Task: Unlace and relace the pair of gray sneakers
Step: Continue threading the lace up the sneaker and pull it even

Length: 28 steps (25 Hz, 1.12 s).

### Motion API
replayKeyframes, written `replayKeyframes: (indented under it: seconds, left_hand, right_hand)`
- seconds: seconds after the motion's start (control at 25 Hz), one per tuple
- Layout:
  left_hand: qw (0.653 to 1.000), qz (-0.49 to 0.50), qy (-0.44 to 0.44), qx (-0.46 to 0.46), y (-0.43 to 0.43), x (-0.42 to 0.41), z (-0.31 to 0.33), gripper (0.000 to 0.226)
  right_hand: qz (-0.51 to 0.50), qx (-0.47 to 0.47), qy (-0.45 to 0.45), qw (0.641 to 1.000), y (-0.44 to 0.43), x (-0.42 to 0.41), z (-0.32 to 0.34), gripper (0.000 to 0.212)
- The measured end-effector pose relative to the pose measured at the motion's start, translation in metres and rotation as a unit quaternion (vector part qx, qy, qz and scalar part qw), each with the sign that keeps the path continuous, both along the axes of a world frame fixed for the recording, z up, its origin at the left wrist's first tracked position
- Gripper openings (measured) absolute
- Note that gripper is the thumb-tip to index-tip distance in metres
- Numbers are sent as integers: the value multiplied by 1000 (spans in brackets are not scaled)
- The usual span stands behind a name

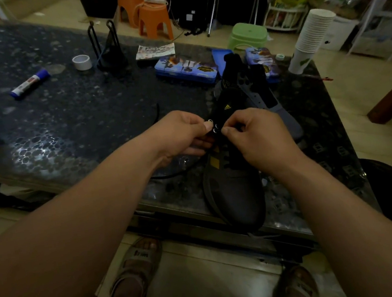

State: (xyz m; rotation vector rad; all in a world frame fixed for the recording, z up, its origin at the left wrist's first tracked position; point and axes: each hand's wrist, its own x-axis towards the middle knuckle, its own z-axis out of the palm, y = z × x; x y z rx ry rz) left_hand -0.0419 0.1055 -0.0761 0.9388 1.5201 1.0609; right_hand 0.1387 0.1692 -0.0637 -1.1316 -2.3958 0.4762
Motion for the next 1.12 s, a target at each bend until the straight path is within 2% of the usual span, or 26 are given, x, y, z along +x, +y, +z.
replayKeyframes:
  seconds: [0.2,0.32,0.4,0.44,0.52,0.6,0.68,0.76,0.8,0.84,0.92,1.0,1.04,1.08,1.12]
  left_hand:
    - [996,-45,66,28,0,0,1,19]
    - [990,-69,112,51,-3,2,0,10]
    - [989,-74,114,56,-5,3,-1,10]
    - [993,-60,92,53,-6,3,-1,11]
    - [998,39,-18,39,-6,0,-1,13]
    - [968,167,-182,48,-4,-9,0,12]
    - [926,219,-298,72,-1,-18,0,12]
    - [906,222,-352,81,-1,-19,1,12]
    - [902,221,-361,78,0,-16,1,8]
    - [904,219,-359,74,0,-12,1,6]
    - [923,213,-315,64,0,-3,1,12]
    - [952,200,-226,55,2,1,2,19]
    - [972,181,-140,53,1,-1,3,22]
    - [987,151,-19,55,0,-4,4,24]
    - [986,113,110,57,-3,-8,6,23]
  right_hand:
    - [-9,39,-13,999,-2,-4,3,12]
    - [-10,22,-11,1000,-1,-5,2,13]
    - [-4,0,0,1000,-2,-3,3,14]
    - [-4,-21,9,1000,-2,-1,4,15]
    - [-7,-67,21,998,-4,5,7,15]
    - [-1,-104,21,994,-10,10,9,16]
    - [8,-116,27,993,-16,15,12,16]
    - [-19,-121,49,991,-20,20,14,12]
    - [-45,-130,42,990,-21,24,16,14]
    - [-70,-144,10,987,-23,28,16,26]
    - [-98,-176,-98,974,-32,34,12,53]
    - [-106,-185,-159,964,-37,39,2,70]
    - [-111,-188,-159,963,-38,41,-3,75]
    - [-114,-196,-151,962,-37,42,-6,78]
    - [-117,-204,-144,961,-35,44,-9,80]
